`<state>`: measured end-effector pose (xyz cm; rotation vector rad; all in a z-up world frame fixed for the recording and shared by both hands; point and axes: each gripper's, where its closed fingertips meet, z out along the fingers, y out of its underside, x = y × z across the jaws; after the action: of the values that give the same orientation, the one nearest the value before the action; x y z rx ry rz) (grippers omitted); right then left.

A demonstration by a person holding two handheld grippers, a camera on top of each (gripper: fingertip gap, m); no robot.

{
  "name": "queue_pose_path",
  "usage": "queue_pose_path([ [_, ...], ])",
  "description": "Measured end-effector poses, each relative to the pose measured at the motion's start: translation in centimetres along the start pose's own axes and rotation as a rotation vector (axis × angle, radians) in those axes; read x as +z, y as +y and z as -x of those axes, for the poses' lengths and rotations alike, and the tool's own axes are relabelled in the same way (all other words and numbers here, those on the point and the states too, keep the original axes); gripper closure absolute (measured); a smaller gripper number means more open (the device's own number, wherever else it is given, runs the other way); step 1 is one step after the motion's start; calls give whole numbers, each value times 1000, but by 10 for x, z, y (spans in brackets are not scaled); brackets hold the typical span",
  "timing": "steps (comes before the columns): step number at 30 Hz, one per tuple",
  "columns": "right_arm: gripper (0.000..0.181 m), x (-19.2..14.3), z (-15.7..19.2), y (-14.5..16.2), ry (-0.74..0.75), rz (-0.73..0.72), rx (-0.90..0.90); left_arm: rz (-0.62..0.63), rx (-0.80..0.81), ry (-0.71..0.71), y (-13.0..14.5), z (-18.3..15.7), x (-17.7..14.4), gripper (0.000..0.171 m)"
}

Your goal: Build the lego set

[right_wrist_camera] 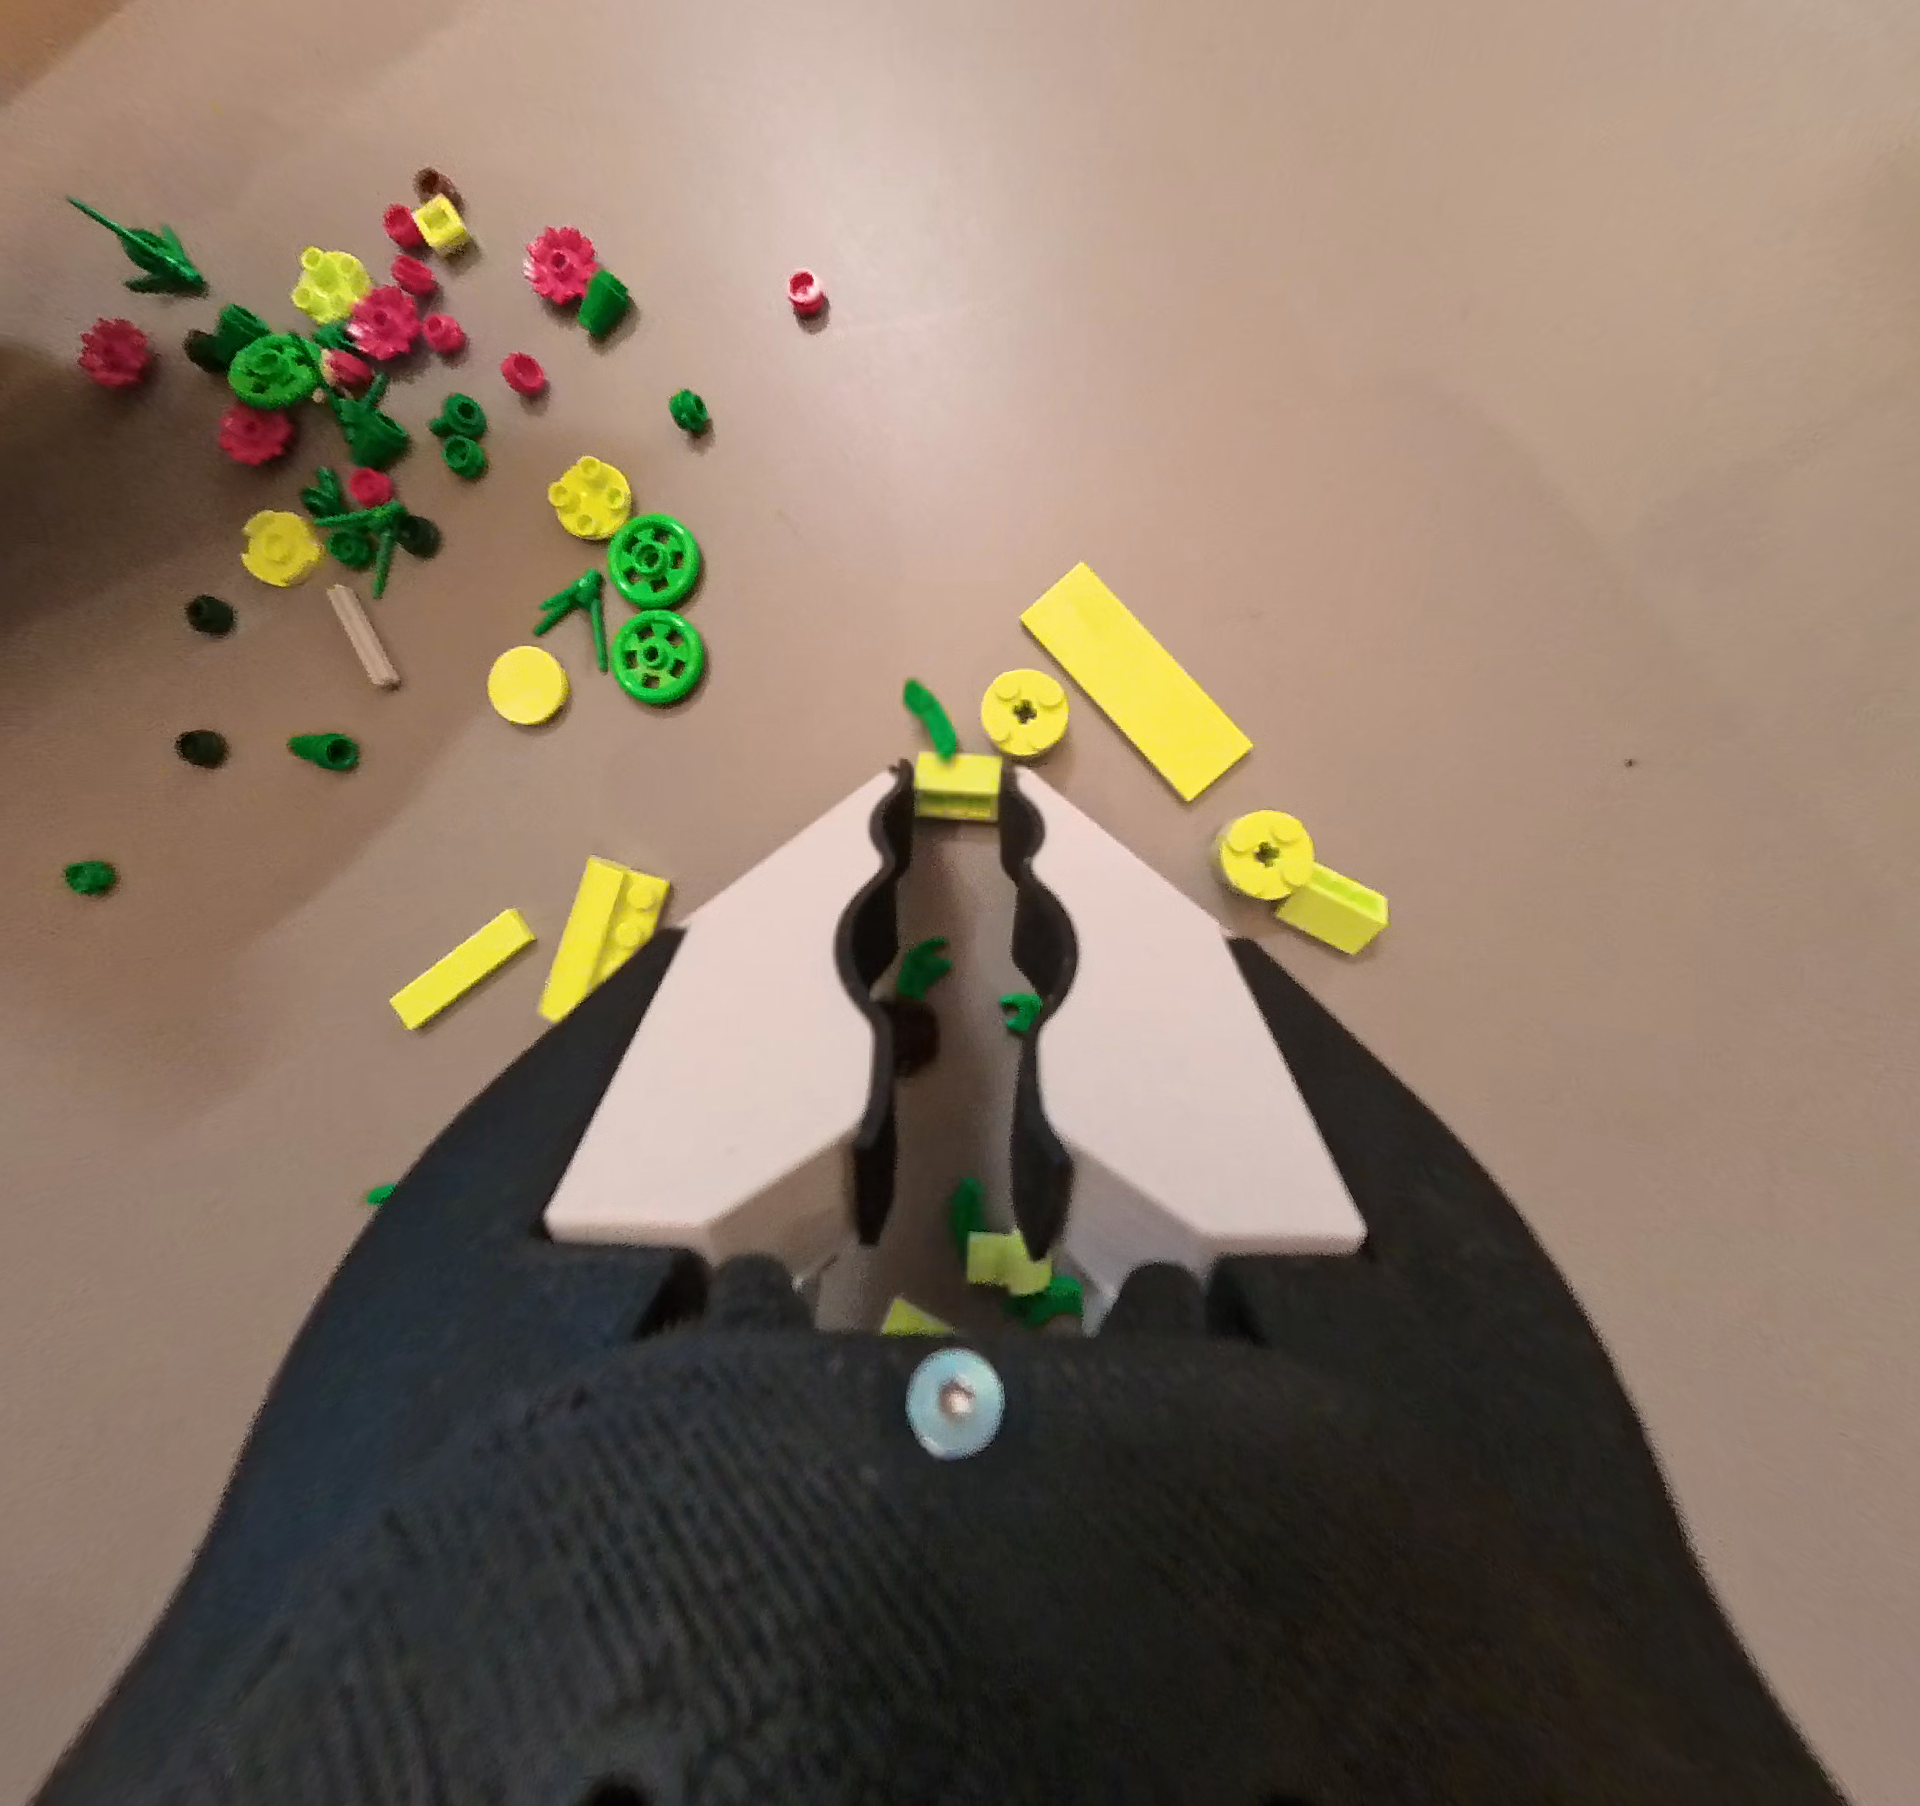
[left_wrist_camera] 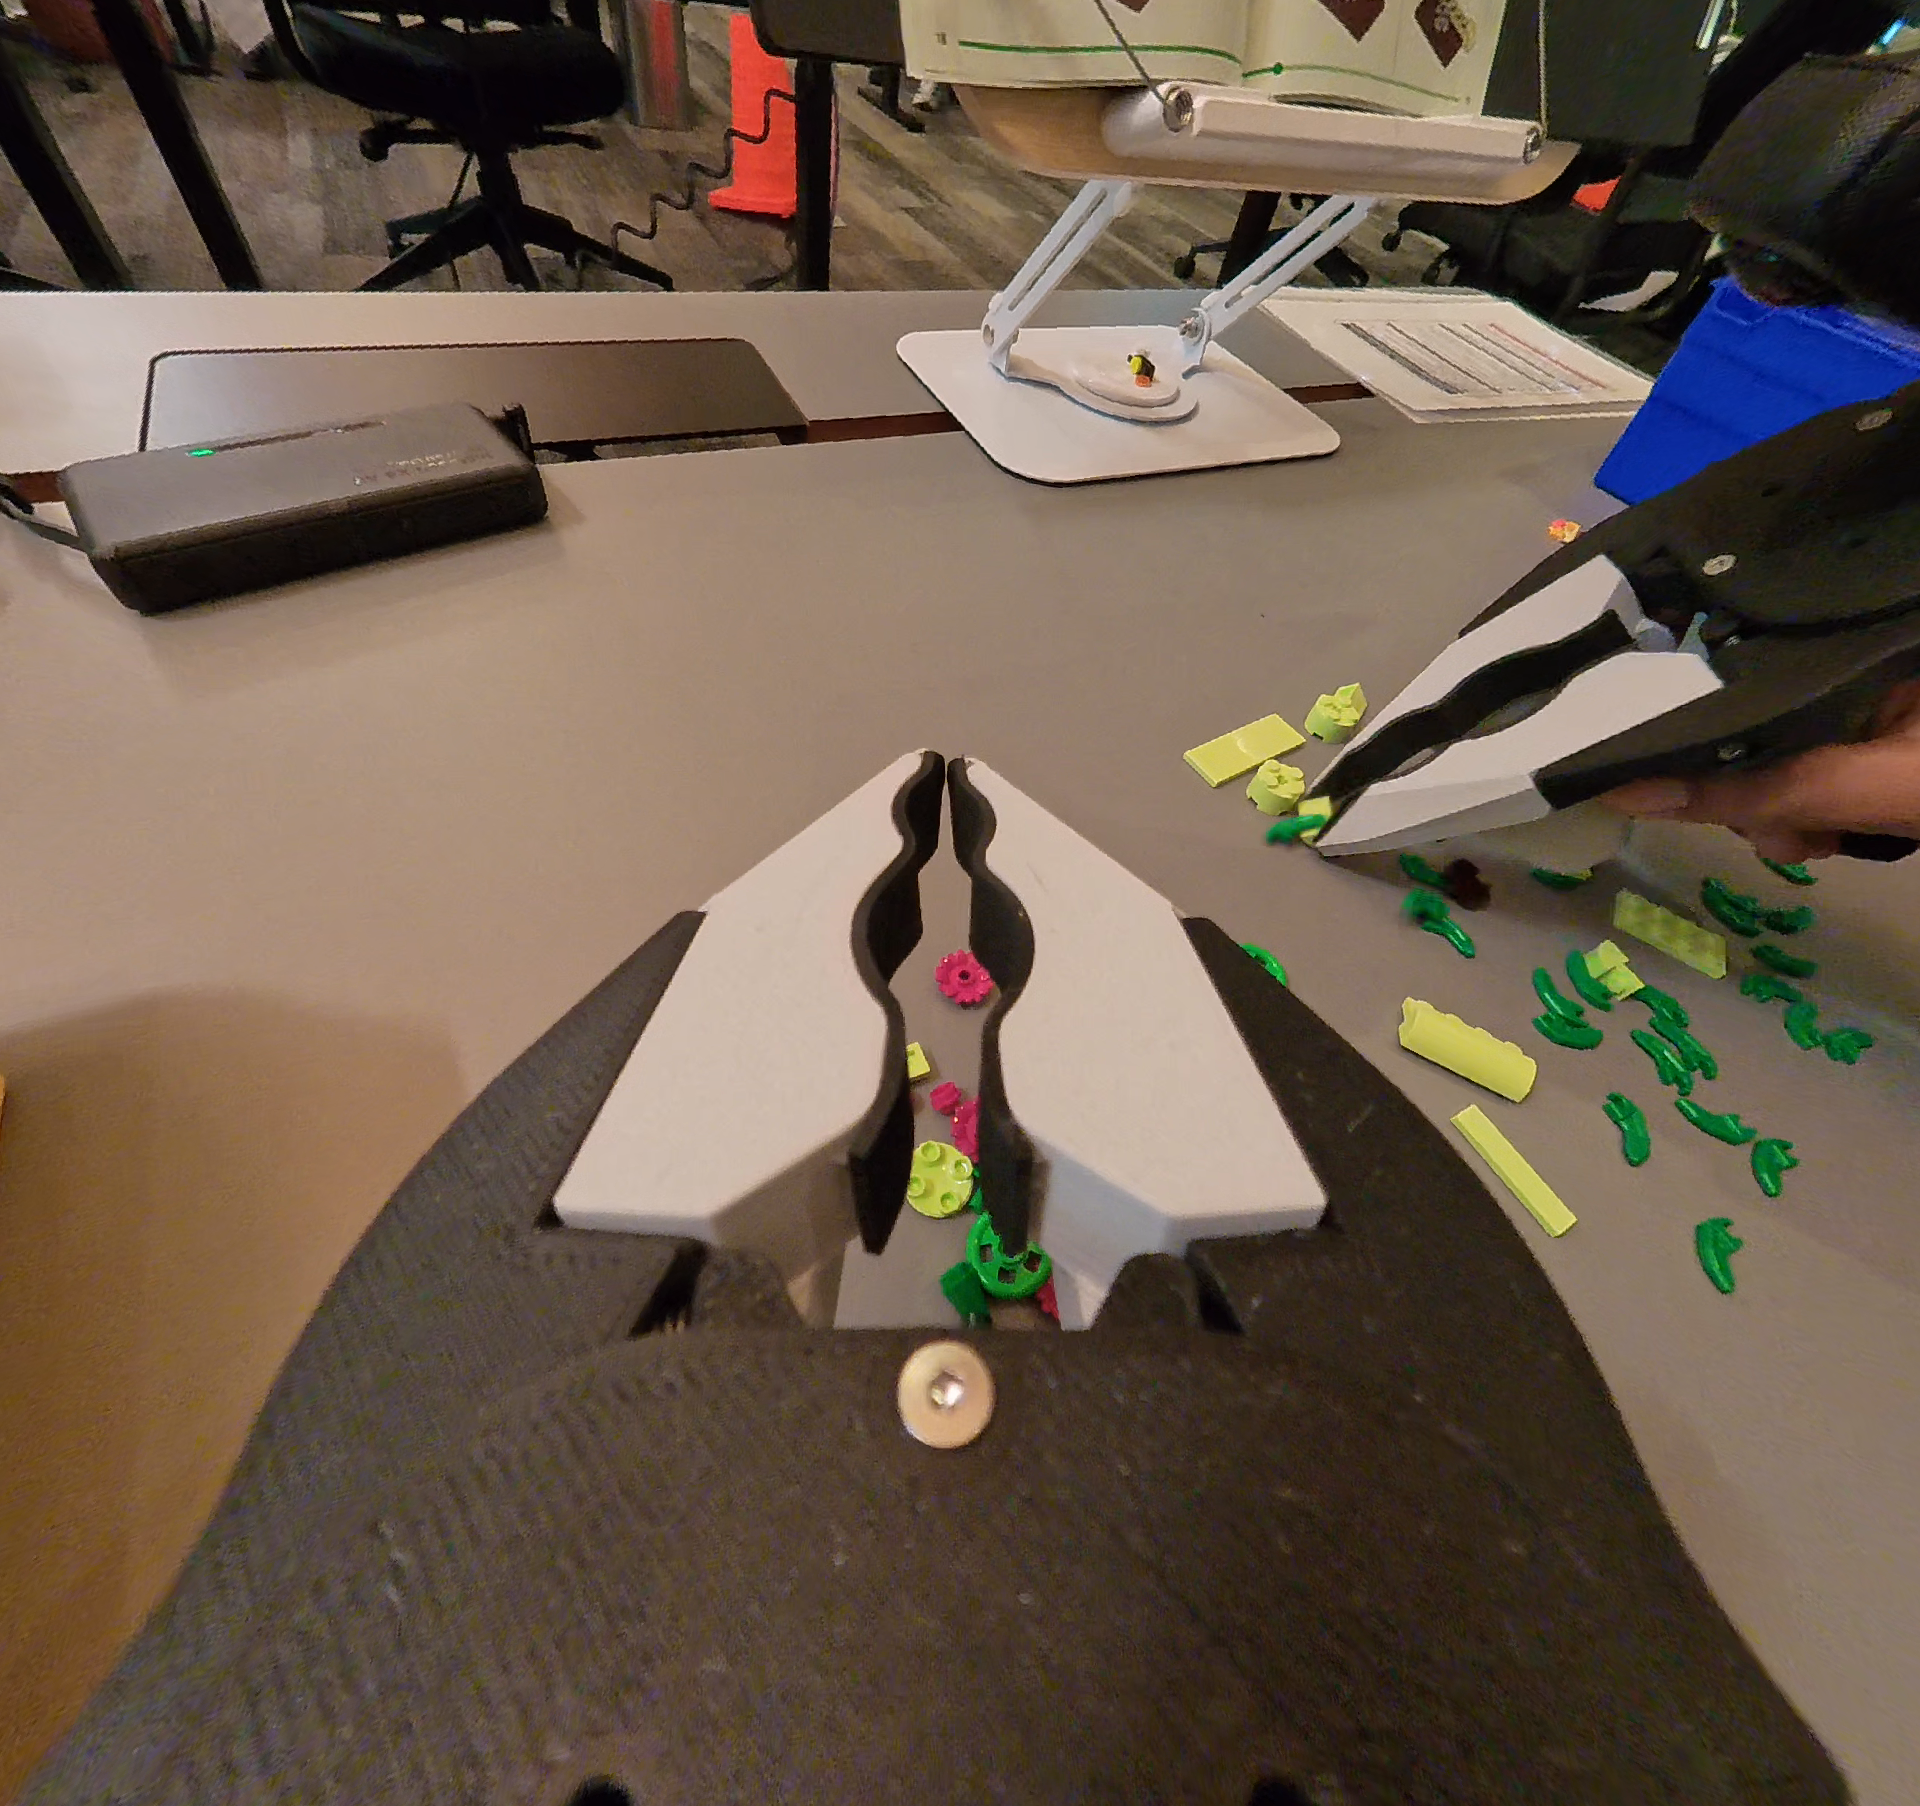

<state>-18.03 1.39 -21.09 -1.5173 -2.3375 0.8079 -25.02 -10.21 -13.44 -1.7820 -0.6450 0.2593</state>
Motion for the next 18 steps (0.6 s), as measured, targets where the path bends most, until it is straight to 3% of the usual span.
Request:
queue_pose_path([
  [5,167,-21,11,-15,-162,-150,161,-3,-4,4,-1,0,0,171],
  [8,167,-33,8,-9,-197,-173,235,-3,-5,8,-1,-1,0,171],
  [18,167,-48,-32,52,107,-23,169,10,6,12,2,-5,3,171],
])
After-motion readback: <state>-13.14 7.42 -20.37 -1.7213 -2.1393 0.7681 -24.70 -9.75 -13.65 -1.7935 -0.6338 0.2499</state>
